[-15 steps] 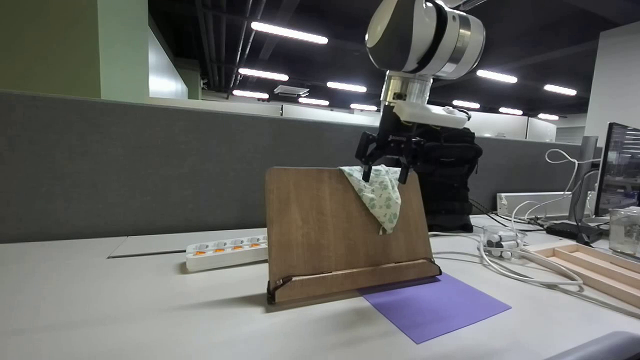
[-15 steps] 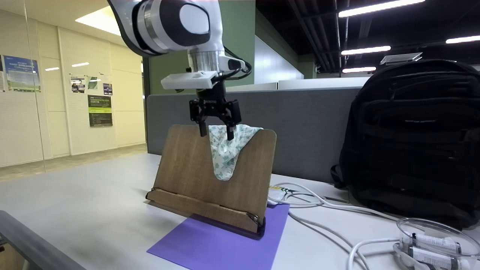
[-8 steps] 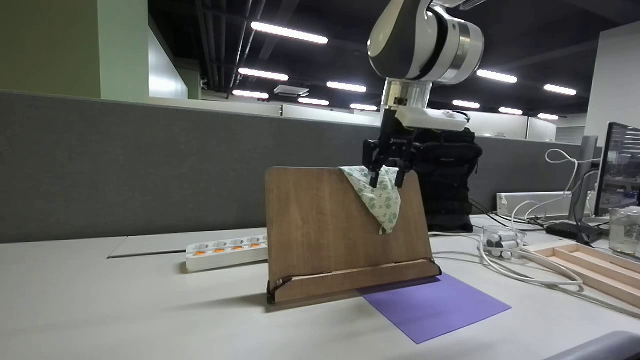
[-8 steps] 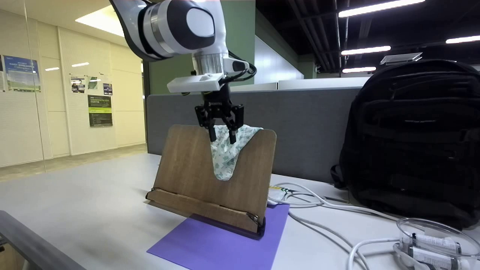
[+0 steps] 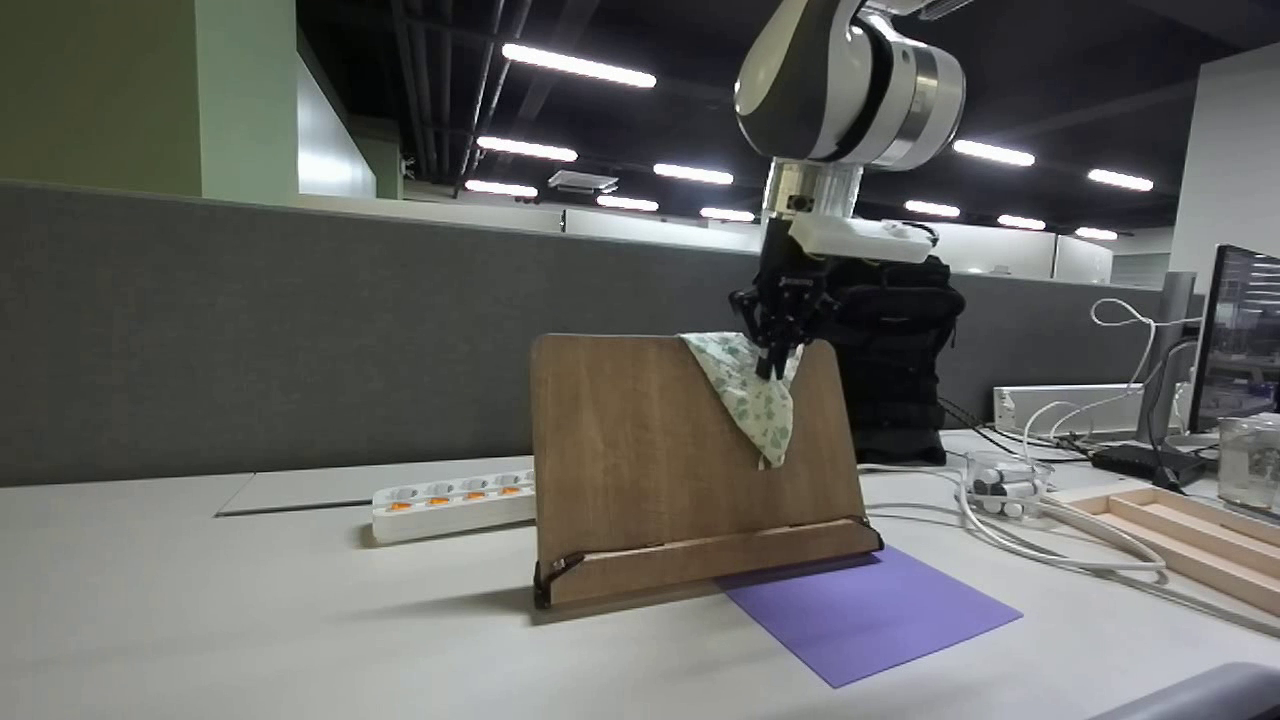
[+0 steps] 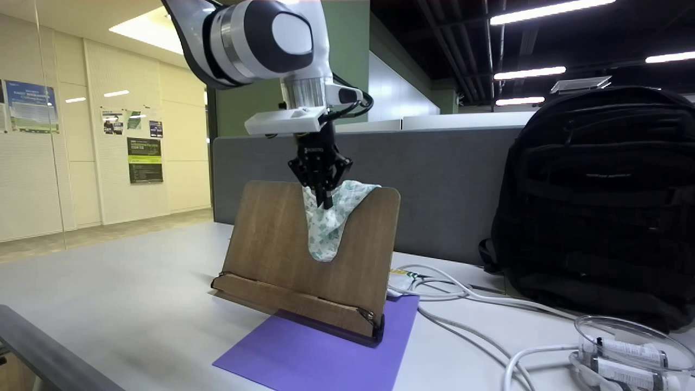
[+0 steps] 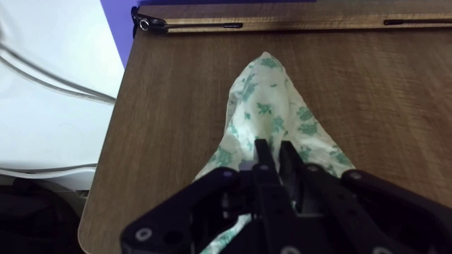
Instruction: Place the cloth on the table
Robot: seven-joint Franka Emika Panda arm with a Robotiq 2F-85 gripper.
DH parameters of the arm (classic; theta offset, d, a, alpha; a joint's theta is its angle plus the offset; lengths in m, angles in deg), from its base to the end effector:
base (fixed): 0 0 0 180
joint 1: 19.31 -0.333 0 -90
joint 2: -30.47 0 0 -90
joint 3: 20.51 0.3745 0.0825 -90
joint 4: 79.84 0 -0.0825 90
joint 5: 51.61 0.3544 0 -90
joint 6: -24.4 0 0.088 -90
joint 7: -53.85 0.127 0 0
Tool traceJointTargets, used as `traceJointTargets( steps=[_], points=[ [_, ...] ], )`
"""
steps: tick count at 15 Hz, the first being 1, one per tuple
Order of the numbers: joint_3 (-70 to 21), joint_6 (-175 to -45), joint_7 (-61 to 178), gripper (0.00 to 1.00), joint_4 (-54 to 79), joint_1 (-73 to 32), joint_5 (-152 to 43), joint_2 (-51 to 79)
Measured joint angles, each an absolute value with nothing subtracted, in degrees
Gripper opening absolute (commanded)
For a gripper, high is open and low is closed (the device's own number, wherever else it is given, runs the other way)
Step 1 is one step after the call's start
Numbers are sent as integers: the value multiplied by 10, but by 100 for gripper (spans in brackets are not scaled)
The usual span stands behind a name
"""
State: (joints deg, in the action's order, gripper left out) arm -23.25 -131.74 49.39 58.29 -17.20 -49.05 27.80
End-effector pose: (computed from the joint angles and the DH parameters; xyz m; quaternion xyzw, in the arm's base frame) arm 0.5043 -0.0440 0.3816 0.9907 -0.0222 0.1339 0.0003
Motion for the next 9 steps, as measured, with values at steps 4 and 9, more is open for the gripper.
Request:
traceJointTargets(
  steps=[4,9],
  points=[
    [-223,-1243,468,0,581,-174,-438,286],
    [-200,-1050,353,0,584,-192,-335,328]
  ],
)
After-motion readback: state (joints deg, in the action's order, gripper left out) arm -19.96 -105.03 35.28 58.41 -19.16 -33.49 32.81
